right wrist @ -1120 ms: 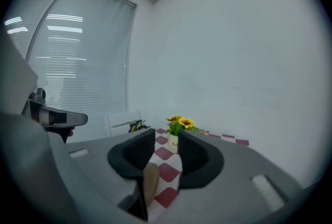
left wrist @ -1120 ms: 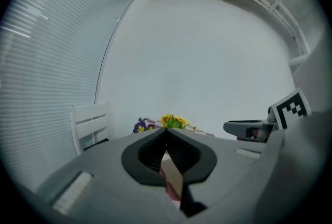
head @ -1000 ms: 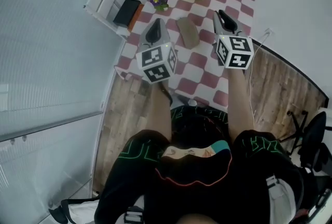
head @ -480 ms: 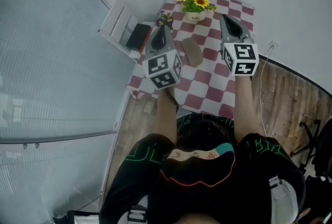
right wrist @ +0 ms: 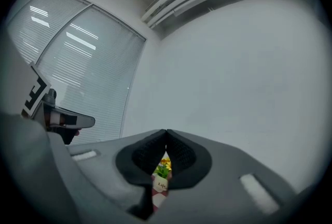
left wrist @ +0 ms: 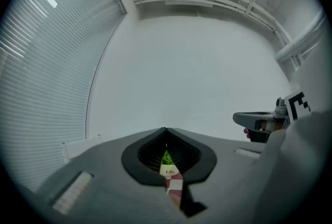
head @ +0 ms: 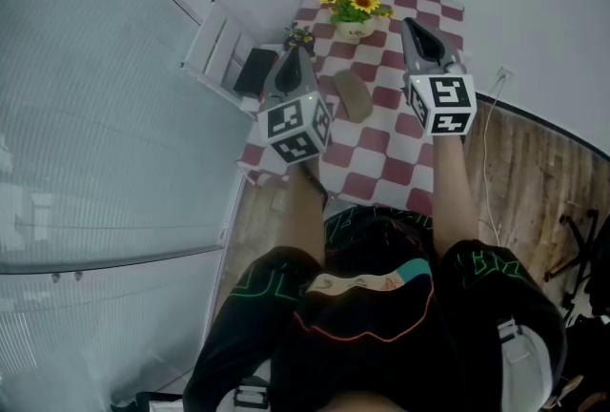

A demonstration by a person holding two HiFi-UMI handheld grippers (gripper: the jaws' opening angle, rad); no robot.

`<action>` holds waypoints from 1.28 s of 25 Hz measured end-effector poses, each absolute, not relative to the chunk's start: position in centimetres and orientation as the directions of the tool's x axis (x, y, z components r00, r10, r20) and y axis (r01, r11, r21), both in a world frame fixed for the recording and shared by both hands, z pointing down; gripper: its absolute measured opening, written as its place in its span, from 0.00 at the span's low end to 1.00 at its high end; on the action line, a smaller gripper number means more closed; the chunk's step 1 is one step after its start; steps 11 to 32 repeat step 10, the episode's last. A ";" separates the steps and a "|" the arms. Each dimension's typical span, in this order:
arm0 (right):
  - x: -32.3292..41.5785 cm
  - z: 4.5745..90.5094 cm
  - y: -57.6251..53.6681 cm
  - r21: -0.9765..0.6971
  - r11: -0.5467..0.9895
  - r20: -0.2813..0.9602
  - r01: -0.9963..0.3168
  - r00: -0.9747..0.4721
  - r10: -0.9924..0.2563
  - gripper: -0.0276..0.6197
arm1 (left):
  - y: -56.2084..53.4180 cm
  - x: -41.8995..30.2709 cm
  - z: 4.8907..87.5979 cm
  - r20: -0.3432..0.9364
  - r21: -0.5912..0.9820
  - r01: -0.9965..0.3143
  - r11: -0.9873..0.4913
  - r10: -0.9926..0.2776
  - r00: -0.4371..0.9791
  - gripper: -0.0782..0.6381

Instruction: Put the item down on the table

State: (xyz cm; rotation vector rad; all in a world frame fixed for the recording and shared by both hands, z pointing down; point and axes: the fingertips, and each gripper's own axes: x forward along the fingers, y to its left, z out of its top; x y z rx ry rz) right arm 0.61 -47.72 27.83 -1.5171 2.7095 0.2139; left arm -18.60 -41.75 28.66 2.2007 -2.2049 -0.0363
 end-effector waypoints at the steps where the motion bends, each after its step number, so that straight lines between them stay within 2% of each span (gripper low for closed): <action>1: 0.6 27.8 -47.7 0.104 0.516 -0.095 -0.850 -0.525 -0.846 0.05 | -41.7 -18.5 28.6 0.002 0.035 -0.999 -0.001 -1.000 0.001 0.12; 32: 0.4 27.9 -47.5 0.105 0.529 -0.102 -0.842 -0.538 -0.837 0.05 | -41.4 -18.7 29.2 0.018 0.031 -1.000 0.003 -1.000 -0.002 0.12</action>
